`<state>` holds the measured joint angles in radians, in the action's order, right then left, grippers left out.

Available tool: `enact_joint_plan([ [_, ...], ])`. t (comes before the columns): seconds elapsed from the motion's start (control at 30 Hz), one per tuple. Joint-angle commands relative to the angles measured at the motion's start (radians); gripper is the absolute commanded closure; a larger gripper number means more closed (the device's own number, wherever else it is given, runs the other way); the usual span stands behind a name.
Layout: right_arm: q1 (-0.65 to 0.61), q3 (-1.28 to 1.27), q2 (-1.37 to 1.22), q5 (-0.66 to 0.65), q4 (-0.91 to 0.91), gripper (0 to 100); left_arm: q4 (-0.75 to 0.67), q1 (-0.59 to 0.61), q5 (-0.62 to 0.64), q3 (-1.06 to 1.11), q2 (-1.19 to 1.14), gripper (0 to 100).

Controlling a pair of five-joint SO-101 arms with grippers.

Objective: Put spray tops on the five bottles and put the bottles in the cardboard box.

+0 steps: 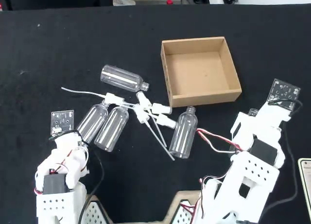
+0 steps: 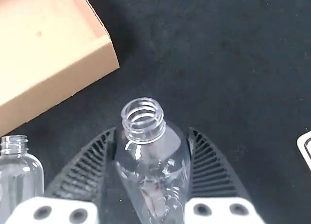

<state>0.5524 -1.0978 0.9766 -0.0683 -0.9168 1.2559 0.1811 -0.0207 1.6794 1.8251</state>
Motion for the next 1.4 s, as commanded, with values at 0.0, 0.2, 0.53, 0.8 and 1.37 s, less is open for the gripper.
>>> enact_joint_plan([
  [0.0, 0.005, 0.062, 0.002, -0.002, 0.008, 92.4, -0.023, 0.004, 0.008, 0.019, 0.003, 97],
  [0.2, 0.011, -0.019, 0.002, 0.009, 0.276, 92.4, -0.021, 0.005, 0.008, 0.019, 0.003, 97],
  [0.53, 0.063, -0.341, 0.001, 0.032, 0.895, 92.4, -0.021, 0.004, 0.008, 0.019, 0.003, 97],
  [0.8, 0.058, -0.460, 0.001, 0.078, 0.993, 92.4, -0.021, 0.008, 0.008, 0.019, 0.003, 97],
  [1.37, 0.066, -0.536, 0.001, 0.071, 0.984, 75.6, -0.021, 0.004, 0.008, 0.019, 0.003, 97],
])
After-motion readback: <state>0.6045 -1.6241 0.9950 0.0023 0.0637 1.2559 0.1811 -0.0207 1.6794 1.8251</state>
